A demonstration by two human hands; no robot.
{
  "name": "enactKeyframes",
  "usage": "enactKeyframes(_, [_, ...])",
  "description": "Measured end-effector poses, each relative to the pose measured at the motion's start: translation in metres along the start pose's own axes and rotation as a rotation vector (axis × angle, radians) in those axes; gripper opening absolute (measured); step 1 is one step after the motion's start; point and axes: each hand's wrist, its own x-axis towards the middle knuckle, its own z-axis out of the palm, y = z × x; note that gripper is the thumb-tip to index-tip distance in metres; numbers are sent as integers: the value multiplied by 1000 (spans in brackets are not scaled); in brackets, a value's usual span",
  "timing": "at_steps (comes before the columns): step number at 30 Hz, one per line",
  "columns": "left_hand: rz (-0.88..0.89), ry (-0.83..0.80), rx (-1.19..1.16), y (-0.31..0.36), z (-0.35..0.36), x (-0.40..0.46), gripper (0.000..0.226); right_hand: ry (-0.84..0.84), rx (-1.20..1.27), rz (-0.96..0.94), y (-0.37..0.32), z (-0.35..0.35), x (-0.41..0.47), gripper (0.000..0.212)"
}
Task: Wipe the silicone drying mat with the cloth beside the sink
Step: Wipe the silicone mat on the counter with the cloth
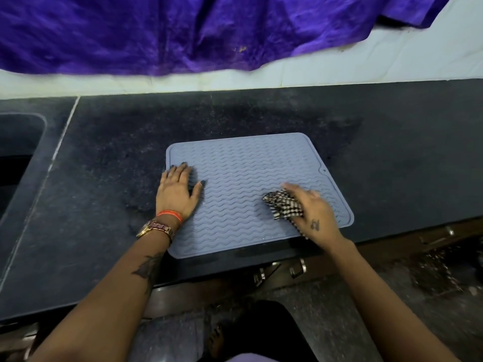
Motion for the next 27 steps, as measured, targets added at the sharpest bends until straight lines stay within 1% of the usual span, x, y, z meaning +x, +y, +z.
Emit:
enactKeyframes(2, [-1,8,4,0,0,0,56,34,25,124,11,-13,4,70])
enactKeyframes(3, [-3,10,9,1,0,0,56,61,46,138,10,-18,7,66])
enactKeyframes(5, [-5,15,23,2,0,1,56,80,132,45,-7,-23,10,49])
enactKeyframes(7, [-3,19,37,3,1,2,55,-26,189,-94,-33,-16,7,39])
enactKeyframes(8, [-3,22,38,3,1,2,55,-111,163,-141,-45,-8,3,40])
enactKeyframes(10, [-4,23,34,2,0,2,55,-240,22,-203,-60,8,-7,52])
enactKeyframes(12, [-10,18,20,0,0,1,58,-245,-63,-211,-58,15,-13,59])
enactKeyframes(15, [-20,13,-2,0,-1,-1,68,-233,-73,-182,-48,9,-17,60])
enactKeyframes(20, [-24,15,-8,-1,0,-1,69,-225,-113,-103,-29,-6,-21,58])
enactKeyframes(23, [-22,12,-11,-2,0,-1,69,-259,-126,-30,-16,-21,-23,58])
enactKeyframes(27, [-19,17,-15,-2,0,0,69,-280,-116,56,4,-43,-22,46])
